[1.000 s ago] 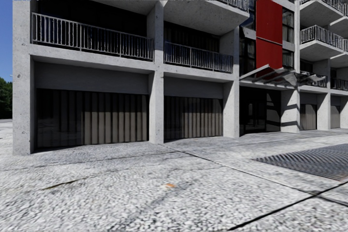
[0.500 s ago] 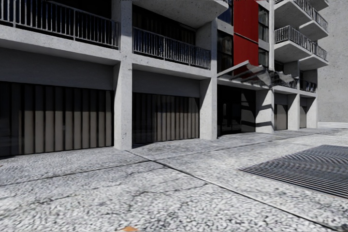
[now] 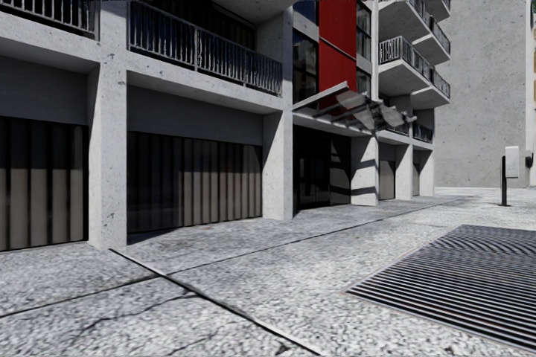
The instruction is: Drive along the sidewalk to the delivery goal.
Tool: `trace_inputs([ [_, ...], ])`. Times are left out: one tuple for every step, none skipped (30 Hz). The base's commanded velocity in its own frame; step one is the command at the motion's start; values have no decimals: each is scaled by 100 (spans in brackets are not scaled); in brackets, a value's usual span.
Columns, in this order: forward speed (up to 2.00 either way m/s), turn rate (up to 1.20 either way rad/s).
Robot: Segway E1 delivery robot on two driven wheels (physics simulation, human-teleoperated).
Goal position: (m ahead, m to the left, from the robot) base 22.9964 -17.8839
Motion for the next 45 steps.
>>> trace_inputs([
  [189, -45],
  [193, -45],
  [197, -45],
  [197, -45],
  [200, -45],
  [200, -45],
  [200, -45],
  [200, -45],
  [200, -45],
  [200, -45],
  [200, -45],
  [200, -45],
  [200, -45],
  [200, -45],
  [200, -45],
  [200, -45],
  [200, -45],
  [200, -39],
  [200, -39],
  [199, -35],
  [199, -35],
  [199, -34],
  [199, -34],
  [199, -34],
  [199, -34],
  [199, -34],
  [199, -34],
  [199, -34],
  [199, -34],
  [199, -34],
  [199, -34],
  [199, -34],
  [199, -34],
  [199, -34],
  [199, -35],
  [199, -36],
  [199, -39],
  [199, -39],
  [199, -41],
  [199, -42],
  [199, -42],
  [199, -42],
  [199, -42],
  [199, -42],
  [199, -42],
])
